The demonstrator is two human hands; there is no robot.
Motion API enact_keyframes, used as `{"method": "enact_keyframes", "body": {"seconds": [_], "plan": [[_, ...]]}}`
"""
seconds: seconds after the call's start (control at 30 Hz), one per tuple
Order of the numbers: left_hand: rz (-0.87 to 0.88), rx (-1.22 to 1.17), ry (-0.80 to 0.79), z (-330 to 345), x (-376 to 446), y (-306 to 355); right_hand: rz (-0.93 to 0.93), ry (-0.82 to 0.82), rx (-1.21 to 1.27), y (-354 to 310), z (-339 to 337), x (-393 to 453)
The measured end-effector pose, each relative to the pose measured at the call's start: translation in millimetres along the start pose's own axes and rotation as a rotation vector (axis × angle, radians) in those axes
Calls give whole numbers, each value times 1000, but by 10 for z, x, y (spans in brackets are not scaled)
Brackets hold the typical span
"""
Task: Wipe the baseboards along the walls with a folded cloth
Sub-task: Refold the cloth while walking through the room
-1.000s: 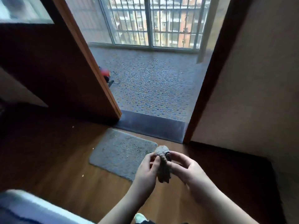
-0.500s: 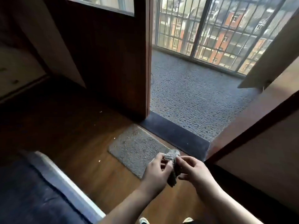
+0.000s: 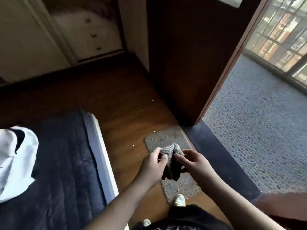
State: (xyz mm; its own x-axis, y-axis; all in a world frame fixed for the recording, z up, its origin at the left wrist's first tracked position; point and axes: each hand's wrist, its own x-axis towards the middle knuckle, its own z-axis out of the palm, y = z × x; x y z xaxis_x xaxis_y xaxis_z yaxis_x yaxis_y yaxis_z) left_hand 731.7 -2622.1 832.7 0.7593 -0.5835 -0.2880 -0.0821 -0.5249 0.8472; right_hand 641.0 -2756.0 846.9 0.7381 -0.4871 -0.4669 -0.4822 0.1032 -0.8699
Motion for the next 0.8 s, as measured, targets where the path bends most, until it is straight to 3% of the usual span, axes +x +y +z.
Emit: {"method": "enact_keyframes", "body": {"seconds": [0.23, 0.37, 0.6, 0.8], "plan": [[-291, -356, 205, -432, 317, -80, -104, -211, -121, -366, -63, 827], [-387, -646, 382, -835, 387, -142, -103, -265, -6, -614, 182, 1191], [-412, -847, 609, -1786, 697, -434, -91, -452, 72, -1183, 1081, 1797], [-370, -996, 656, -2689, 1173, -728, -62, -504, 84, -1672, 2045, 2378]]}}
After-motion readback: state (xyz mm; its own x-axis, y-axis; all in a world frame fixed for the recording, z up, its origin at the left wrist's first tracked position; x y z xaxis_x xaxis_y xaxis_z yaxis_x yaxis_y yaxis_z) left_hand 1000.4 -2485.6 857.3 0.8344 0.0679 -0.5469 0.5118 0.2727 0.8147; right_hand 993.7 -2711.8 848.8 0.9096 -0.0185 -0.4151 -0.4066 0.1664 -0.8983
